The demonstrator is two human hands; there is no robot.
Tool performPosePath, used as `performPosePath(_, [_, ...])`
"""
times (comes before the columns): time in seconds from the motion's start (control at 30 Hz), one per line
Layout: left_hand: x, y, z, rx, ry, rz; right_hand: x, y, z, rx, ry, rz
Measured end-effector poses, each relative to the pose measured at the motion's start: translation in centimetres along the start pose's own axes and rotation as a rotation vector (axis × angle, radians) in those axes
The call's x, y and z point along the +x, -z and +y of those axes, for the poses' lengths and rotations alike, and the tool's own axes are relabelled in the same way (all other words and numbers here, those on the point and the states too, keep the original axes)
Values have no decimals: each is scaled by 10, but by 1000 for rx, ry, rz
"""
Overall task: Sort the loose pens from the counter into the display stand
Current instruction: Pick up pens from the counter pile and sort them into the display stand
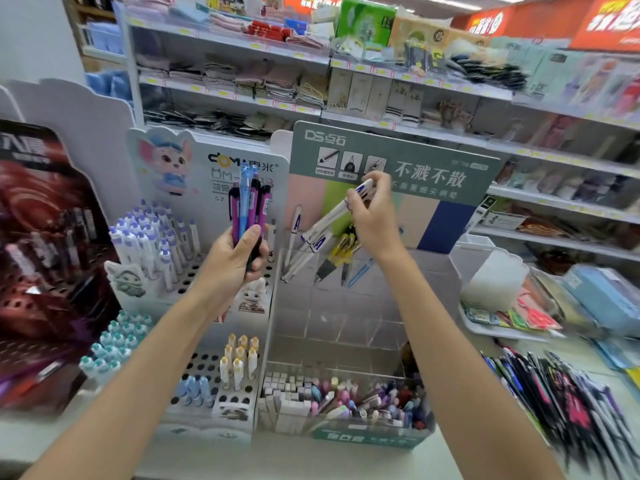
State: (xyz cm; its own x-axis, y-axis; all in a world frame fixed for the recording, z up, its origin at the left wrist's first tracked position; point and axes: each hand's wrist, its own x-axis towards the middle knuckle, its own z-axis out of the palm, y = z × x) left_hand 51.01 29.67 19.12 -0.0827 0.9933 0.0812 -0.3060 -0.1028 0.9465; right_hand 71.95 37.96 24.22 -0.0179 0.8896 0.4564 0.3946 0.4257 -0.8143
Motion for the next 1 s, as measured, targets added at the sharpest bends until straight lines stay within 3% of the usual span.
performPosePath(0.1, [-5, -2, 0, -86, 45, -72, -4, -24, 7, -162, 21, -122])
performPosePath(0.2, [-9, -6, 2, -132, 61, -117, -16, -40, 19, -436, 159, -210])
performPosePath(0.3, [-10, -8, 2, -118, 67, -128, -25, -43, 27, -644, 306, -142])
performPosePath(0.4, [-9, -14, 0, -64, 59, -136, -27, -28, 6, -259, 268, -20])
performPosePath(0.5, [-6, -32, -6, -26, 66, -152, -30, -11, -25, 90, 85, -235])
performPosePath(0.57, [-4, -46, -10, 9, 69, -198, -32, -7, -27, 31, 135, -267])
performPosePath(0.83, [1, -93, -27, 62, 25, -221, -42, 37, -1, 84, 91, -2])
performPosePath(1.0, [3, -123, -34, 123, 48, -277, -45, 66, 8, 22, 99, 27])
